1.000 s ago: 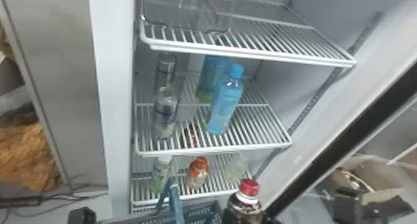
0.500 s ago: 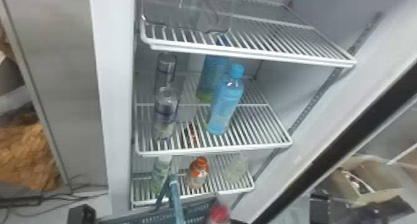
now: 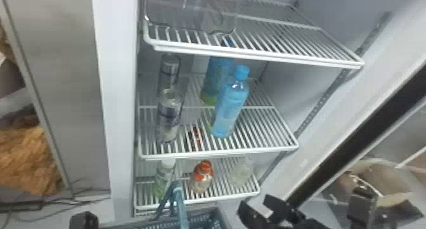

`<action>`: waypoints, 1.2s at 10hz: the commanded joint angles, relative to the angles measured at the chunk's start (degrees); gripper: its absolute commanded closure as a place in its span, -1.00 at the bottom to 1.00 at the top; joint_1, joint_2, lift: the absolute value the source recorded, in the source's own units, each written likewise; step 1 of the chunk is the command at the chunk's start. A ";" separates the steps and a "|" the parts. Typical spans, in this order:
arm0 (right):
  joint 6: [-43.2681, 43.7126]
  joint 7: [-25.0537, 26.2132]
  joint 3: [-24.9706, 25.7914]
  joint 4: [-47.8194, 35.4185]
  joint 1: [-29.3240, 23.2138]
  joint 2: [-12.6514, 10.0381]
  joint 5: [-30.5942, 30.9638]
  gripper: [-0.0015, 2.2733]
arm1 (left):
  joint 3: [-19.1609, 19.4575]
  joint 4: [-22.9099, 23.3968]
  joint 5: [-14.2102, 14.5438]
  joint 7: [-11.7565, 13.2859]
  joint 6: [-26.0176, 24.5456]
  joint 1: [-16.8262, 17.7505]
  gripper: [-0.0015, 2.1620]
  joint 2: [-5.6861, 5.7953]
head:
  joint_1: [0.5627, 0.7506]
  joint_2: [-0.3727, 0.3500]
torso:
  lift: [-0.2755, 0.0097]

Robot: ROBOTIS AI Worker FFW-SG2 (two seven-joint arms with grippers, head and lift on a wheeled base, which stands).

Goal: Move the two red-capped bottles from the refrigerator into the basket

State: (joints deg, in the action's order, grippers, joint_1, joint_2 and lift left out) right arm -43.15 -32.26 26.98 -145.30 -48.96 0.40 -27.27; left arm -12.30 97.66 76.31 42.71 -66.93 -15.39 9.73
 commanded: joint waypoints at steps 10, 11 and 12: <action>52.15 1.59 -9.38 28.51 0.03 1.44 3.96 -0.80 | 3.27 0.00 0.01 0.09 -1.13 -2.61 0.11 -2.96 | 0.41 -0.94 | 0.93; 52.43 1.59 -9.61 28.65 0.03 1.18 5.11 -0.80 | 3.27 0.00 0.01 0.18 -1.13 -2.61 0.11 -2.96 | 0.41 -0.94 | 0.93; 52.43 1.67 -9.38 28.65 0.17 1.18 6.02 -0.80 | 3.27 0.00 0.01 0.18 -1.13 -2.61 0.11 -3.05 | 0.41 -0.94 | 0.93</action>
State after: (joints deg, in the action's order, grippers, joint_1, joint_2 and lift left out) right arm 9.23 -30.55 17.53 -116.66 -48.85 1.61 -21.88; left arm -9.02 97.66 76.32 42.90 -68.06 -18.00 6.76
